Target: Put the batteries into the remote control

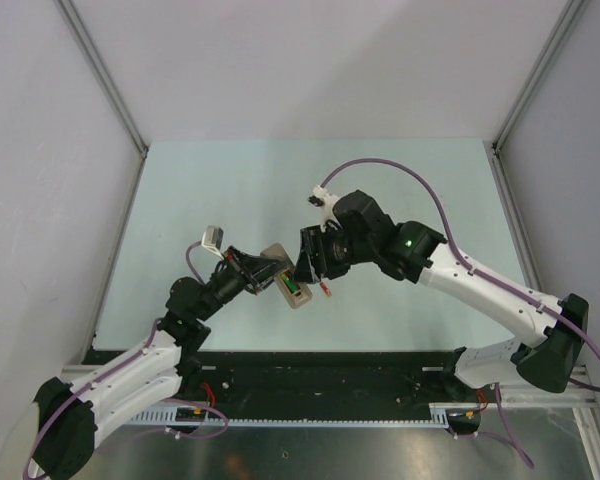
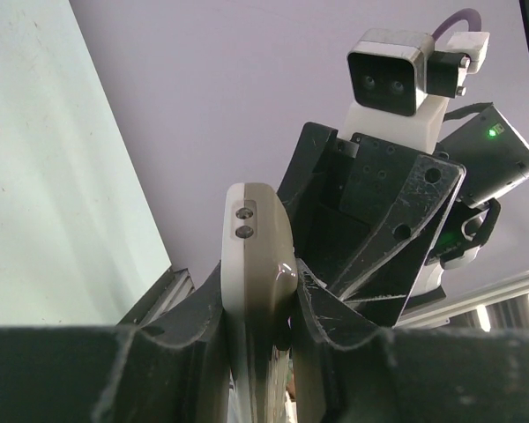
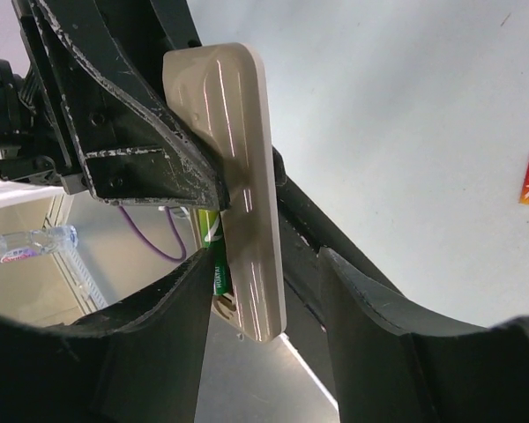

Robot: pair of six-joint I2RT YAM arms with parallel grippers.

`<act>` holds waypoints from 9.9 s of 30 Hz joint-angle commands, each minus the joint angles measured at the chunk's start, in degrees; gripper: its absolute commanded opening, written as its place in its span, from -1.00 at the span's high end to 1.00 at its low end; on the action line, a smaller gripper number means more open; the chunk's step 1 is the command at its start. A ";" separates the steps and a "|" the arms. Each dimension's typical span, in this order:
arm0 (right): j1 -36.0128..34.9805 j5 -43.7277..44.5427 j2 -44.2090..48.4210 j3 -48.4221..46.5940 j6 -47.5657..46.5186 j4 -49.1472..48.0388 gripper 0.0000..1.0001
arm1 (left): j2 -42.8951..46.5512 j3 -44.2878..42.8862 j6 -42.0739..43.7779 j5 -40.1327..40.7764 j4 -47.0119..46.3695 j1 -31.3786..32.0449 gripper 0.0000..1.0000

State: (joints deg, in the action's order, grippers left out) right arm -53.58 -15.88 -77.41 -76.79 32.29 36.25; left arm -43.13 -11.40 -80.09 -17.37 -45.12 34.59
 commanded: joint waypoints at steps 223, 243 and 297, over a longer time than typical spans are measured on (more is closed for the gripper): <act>-10.32 10.17 -12.42 -21.12 -7.60 20.72 1.00 | -0.28 -4.77 6.18 0.31 1.36 0.48 1.00; -5.75 5.07 -8.46 -11.89 2.42 4.44 1.00 | -0.99 -6.00 4.77 0.84 -1.90 2.59 1.00; -12.34 20.28 -16.90 -11.88 -2.76 5.49 0.76 | -2.57 -11.98 -6.13 2.43 -4.27 4.52 1.00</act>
State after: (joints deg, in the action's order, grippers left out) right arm -65.49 9.41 -90.50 -89.84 29.78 48.93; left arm -47.94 -15.20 -80.88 -6.17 -31.94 36.75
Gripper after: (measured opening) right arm 0.114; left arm 0.302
